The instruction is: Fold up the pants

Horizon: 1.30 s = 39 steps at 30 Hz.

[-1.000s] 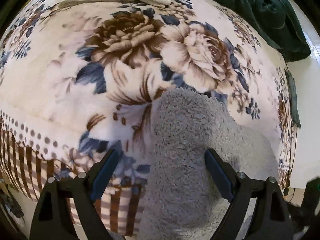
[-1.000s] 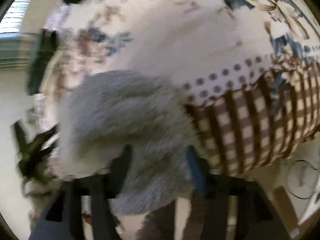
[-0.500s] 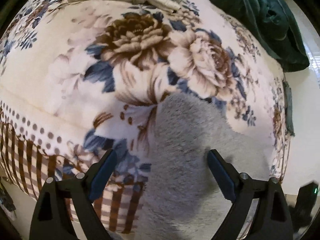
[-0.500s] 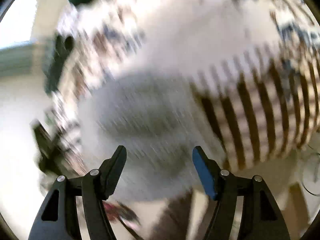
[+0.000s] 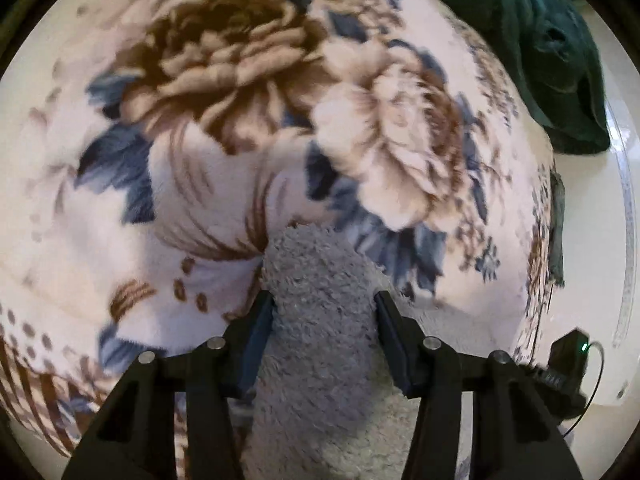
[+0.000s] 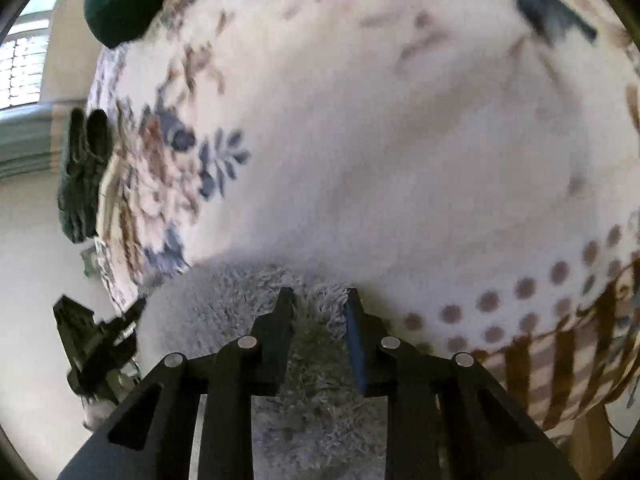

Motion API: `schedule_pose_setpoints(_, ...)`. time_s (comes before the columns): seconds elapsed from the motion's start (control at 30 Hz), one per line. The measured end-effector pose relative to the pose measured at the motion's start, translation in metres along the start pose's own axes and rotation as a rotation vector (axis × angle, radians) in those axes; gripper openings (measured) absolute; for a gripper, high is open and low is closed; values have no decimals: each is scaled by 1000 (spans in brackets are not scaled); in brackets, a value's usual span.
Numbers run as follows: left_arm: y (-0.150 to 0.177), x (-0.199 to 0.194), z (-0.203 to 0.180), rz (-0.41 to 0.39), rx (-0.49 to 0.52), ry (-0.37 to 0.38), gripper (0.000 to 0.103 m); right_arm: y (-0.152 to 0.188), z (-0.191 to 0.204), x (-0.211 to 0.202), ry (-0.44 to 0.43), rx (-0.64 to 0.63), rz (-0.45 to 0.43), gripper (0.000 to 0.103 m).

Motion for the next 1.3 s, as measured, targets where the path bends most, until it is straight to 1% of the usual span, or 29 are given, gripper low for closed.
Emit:
schedule_pose_setpoints(0.07, 0, -3, 1, 2, -34, 29, 51, 2, 3, 2, 33, -45, 12, 27)
schedule_pose_setpoints(0.1, 1, -7, -1, 2, -41, 45, 51, 4, 4, -2, 37, -51, 11, 31)
schedule_pose_setpoints(0.17, 8, -20, -5, 13, -64, 74, 60, 9, 2, -16, 16, -38, 18, 51)
schedule_pose_setpoints(0.2, 10, -28, -8, -2, -68, 100, 73, 17, 0, -30, -15, -31, 7, 77)
schedule_pose_setpoints(0.23, 14, -38, -12, -27, -63, 133, 86, 24, 0, -39, -44, -26, -6, 100)
schedule_pose_setpoints(0.27, 19, -47, -17, -43, -51, 161, 91, 36, -3, -49, -78, -20, -23, 103)
schedule_pose_setpoints(0.3, 26, -55, -22, -57, -32, 198, 94, 44, -5, -53, -90, -16, -29, 103)
schedule_pose_setpoints(0.33, 33, -60, -25, -63, -20, 222, 95, 61, -11, -56, -105, -3, -28, 103)
schedule_pose_setpoints(0.4, 52, -64, -27, -44, -9, 265, 97, 96, -24, -50, -145, 35, 4, 103)
schedule_pose_setpoints(0.43, 61, -62, -25, -31, -12, 270, 100, 112, -28, -42, -163, 49, 23, 103)
schedule_pose_setpoints(0.5, 77, -54, -18, -2, -19, 269, 101, 139, -33, -24, -222, 68, 54, 103)
schedule_pose_setpoints(0.6, 95, -38, -3, 41, -41, 246, 101, 163, -43, 11, -285, 122, 103, 103)
schedule_pose_setpoints(0.67, 103, -31, 8, 63, -49, 227, 101, 174, -42, 41, -363, 177, 140, 103)
schedule_pose_setpoints(0.7, 106, -28, 12, 71, -55, 228, 101, 177, -41, 50, -387, 191, 147, 103)
schedule_pose_setpoints(0.73, 110, -27, 18, 79, -72, 245, 101, 179, -39, 57, -414, 204, 151, 103)
schedule_pose_setpoints(0.77, 112, -25, 22, 86, -90, 265, 102, 182, -31, 71, -490, 223, 175, 103)
schedule_pose_setpoints(0.8, 112, -24, 25, 90, -103, 286, 102, 182, -31, 71, -490, 223, 175, 103)
schedule_pose_setpoints(0.83, 112, -23, 27, 93, -111, 301, 103, 183, -25, 80, -539, 239, 184, 103)
schedule_pose_setpoints(0.87, 113, -22, 28, 96, -120, 313, 103, 183, -25, 80, -539, 239, 184, 103)
schedule_pose_setpoints(0.93, 113, -17, 30, 115, -140, 354, 103, 182, -22, 89, -563, 248, 180, 103)
schedule_pose_setpoints(0.97, 115, -14, 30, 125, -151, 373, 103, 182, -20, 90, -585, 258, 165, 103)
schedule_pose_setpoints(1.0, 115, -13, 29, 136, -160, 393, 103, 182, -20, 90, -585, 258, 165, 103)
schedule_pose_setpoints(1.07, 115, -14, 24, 138, -154, 403, 103, 184, -16, 85, -580, 248, 130, 97)
schedule_pose_setpoints(1.13, 114, -19, 14, 119, -114, 400, 101, 190, -11, 76, -531, 213, 93, 81)
schedule_pose_setpoints(1.17, 115, -22, 9, 110, -86, 401, 99, 193, -9, 71, -522, 204, 78, 77)
schedule_pose_setpoints(1.2, 115, -25, 3, 103, -57, 402, 92, 196, -7, 66, -509, 195, 59, 68)
schedule_pose_setpoints(1.23, 115, -28, -2, 97, -36, 406, 82, 199, -5, 61, -499, 185, 43, 61)
schedule_pose_setpoints(1.27, 116, -31, -5, 89, -26, 417, 76, 201, -3, 57, -493, 181, 29, 59)
schedule_pose_setpoints(1.3, 116, -35, -6, 81, -20, 426, 67, 203, -1, 52, -489, 181, 17, 57)
Point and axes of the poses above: each gripper's, at about its wrist camera, not at the fingertips, and x roughly the way its jaws point, z to its left, y to its underside, the point moved 7 cm from there along x, roughly the way its jaws point, and after that the axes turned 7 degrees about y, right-handed, at the moved point
